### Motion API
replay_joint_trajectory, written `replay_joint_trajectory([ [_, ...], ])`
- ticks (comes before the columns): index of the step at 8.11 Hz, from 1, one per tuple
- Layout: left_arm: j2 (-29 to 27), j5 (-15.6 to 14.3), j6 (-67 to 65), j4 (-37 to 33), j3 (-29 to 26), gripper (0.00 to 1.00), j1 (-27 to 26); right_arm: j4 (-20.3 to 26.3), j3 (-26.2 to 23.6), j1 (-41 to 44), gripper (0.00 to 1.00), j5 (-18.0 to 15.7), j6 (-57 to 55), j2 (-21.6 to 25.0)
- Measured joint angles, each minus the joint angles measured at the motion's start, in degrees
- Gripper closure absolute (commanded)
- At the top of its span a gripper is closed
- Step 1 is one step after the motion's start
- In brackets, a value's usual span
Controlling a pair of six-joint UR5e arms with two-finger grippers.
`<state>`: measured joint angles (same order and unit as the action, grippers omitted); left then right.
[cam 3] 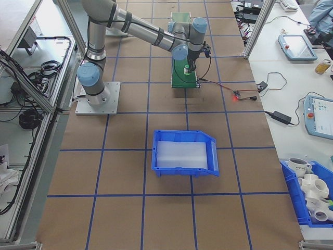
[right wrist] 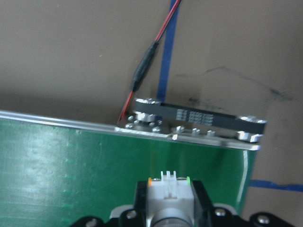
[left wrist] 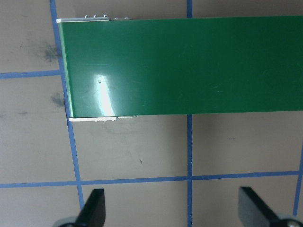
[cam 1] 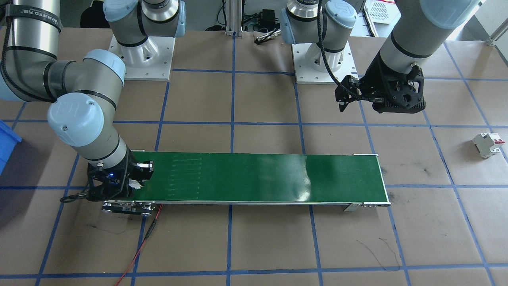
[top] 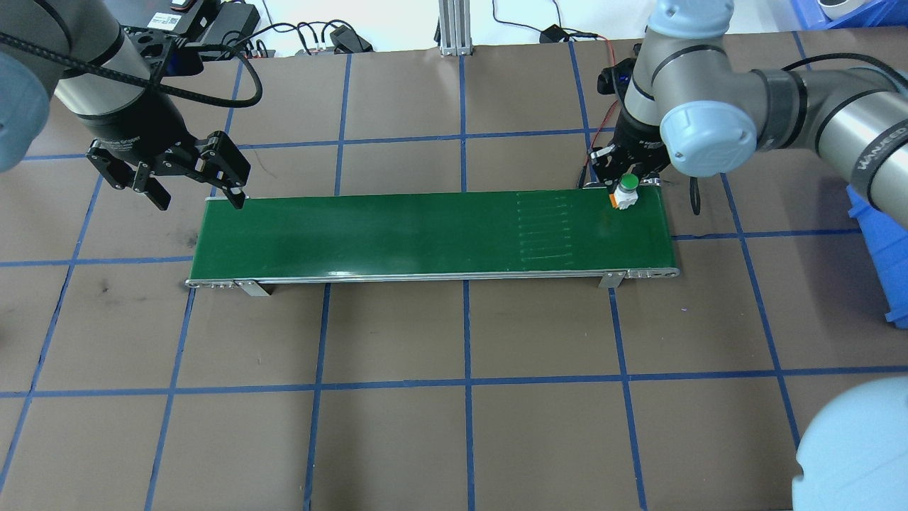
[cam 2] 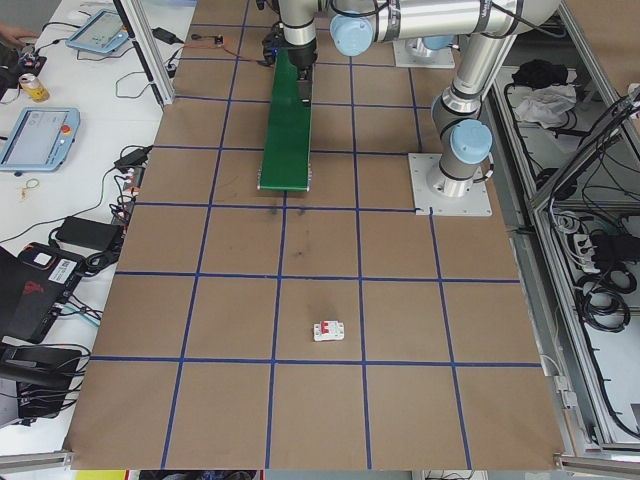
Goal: Move button from left to right
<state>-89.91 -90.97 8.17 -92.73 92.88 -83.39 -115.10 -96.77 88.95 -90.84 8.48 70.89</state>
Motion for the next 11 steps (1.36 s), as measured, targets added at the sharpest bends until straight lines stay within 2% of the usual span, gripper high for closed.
replay_joint_trajectory([
  [2, 0.0, 0.0, 0.0, 0.0, 0.0, 0.0, 0.0, 0.5, 3.8, -3.4, 1.0, -2.6, 3.3, 0.5],
  [4, 0.1, -0.1, 0.6, 0.0, -0.1, 0.0, 0.2, 1.7, 5.9, -10.2, 1.0, -3.6, 10.4, 2.3],
  [7, 0.1, -0.1, 1.6, 0.1, -0.1, 0.0, 0.7, 5.8, 6.5, -25.1, 1.0, -4.1, 29.2, 6.7],
  [9, 0.1, -0.1, 1.7, 0.1, 0.1, 0.0, 0.7, 4.5, 6.6, -34.5, 1.0, -3.9, 41.9, 6.2],
  [11, 0.0, -0.1, 1.8, 0.2, 0.1, 0.0, 0.8, 0.7, 6.6, -41.4, 1.0, -3.5, 50.9, 2.6],
])
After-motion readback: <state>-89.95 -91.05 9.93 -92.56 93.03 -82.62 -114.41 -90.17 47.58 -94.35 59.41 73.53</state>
